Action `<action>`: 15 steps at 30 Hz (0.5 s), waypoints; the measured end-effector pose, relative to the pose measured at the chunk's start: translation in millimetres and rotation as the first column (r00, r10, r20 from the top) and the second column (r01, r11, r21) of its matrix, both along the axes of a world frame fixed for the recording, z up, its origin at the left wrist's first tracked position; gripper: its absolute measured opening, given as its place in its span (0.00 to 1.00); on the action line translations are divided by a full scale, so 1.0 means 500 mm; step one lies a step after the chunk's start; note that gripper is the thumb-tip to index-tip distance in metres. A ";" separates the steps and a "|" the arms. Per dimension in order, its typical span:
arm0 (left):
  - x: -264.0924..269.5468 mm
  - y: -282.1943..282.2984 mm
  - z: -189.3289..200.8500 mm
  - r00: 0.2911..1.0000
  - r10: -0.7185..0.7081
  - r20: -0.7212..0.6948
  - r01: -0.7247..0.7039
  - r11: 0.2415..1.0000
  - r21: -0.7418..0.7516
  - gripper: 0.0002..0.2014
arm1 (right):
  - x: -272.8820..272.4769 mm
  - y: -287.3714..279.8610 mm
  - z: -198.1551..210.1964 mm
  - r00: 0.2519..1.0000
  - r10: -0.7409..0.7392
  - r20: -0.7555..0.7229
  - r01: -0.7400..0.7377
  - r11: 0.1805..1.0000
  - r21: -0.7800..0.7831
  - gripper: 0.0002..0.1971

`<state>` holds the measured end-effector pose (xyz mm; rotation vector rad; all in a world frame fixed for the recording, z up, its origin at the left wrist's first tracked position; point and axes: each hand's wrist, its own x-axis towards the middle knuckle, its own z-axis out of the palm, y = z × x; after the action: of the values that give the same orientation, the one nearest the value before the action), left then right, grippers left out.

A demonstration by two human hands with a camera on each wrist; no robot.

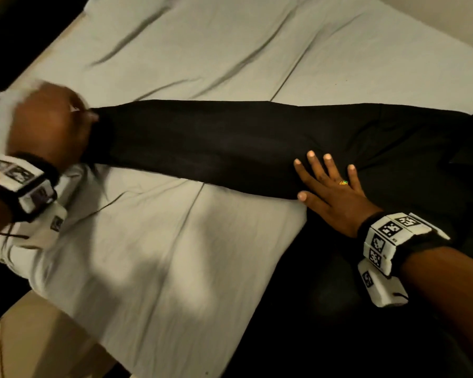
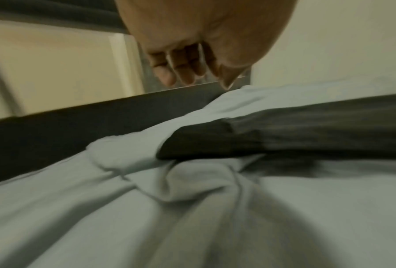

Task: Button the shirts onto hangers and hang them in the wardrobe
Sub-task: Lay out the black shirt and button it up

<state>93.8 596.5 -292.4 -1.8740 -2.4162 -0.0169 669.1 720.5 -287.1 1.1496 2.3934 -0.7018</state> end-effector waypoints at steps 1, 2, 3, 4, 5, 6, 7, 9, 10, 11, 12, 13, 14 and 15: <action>0.166 0.002 0.071 0.999 -0.012 0.032 0.013 0.999 -0.033 0.16 | -0.004 0.004 0.005 1.000 0.007 0.022 -0.007 1.000 -0.001 0.38; 0.280 0.009 0.130 0.992 -0.122 0.031 0.125 0.986 -0.112 0.15 | -0.007 0.007 0.007 0.999 0.021 0.050 -0.021 1.000 0.003 0.39; 0.341 0.002 0.123 0.964 -0.264 0.030 0.266 0.957 -0.115 0.15 | -0.011 0.007 0.008 0.997 0.031 0.074 -0.031 1.000 0.003 0.41; 0.392 -0.008 0.130 0.942 -0.335 0.029 0.335 0.927 -0.168 0.18 | -0.013 0.009 0.008 0.996 0.036 0.087 -0.036 0.999 -0.001 0.44; 0.416 -0.012 0.128 0.932 -0.360 0.038 0.361 0.913 -0.189 0.20 | -0.014 0.009 0.008 0.995 0.043 0.093 -0.043 0.999 -0.004 0.46; 0.402 -0.012 0.105 0.939 -0.342 0.040 0.342 0.916 -0.209 0.20 | -0.014 0.009 0.008 0.994 0.053 0.095 -0.053 0.999 0.001 0.47; 0.392 -0.013 0.092 0.932 -0.362 0.020 0.358 0.912 -0.202 0.18 | -0.015 0.008 0.007 0.993 0.062 0.099 -0.064 0.998 0.015 0.47; 0.372 -0.021 0.080 0.931 -0.363 -0.026 0.345 0.904 -0.254 0.12 | -0.015 0.004 0.011 0.990 0.081 0.115 -0.087 0.995 0.045 0.46; 0.372 -0.027 0.086 0.928 -0.369 -0.044 0.341 0.892 -0.296 0.11 | -0.016 0.002 0.013 0.988 0.092 0.124 -0.099 0.994 0.053 0.45; 0.363 -0.034 0.077 0.915 -0.399 -0.051 0.371 0.886 -0.280 0.11 | -0.014 -0.001 0.017 0.985 0.104 0.138 -0.113 0.992 0.056 0.45; 0.362 -0.040 0.079 0.918 -0.395 -0.029 0.370 0.881 -0.294 0.10 | -0.013 -0.004 0.022 0.980 0.118 0.158 -0.128 0.990 0.051 0.44; 0.354 -0.043 0.072 0.918 -0.397 0.003 0.382 0.881 -0.278 0.09 | -0.011 -0.006 0.028 0.975 0.131 0.178 -0.139 0.990 0.036 0.44; 0.347 -0.042 0.076 0.924 -0.380 0.042 0.376 0.883 -0.280 0.09 | -0.011 -0.004 0.033 0.973 0.132 0.192 -0.136 0.991 0.009 0.44; 0.335 -0.040 0.075 0.933 -0.348 0.091 0.360 0.896 -0.259 0.13 | -0.012 -0.002 0.040 0.973 0.112 0.202 -0.109 0.994 -0.030 0.44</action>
<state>261.4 576.4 -254.9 -2.4362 -2.1536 0.2684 662.9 719.2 -266.9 1.0191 2.2536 -0.5409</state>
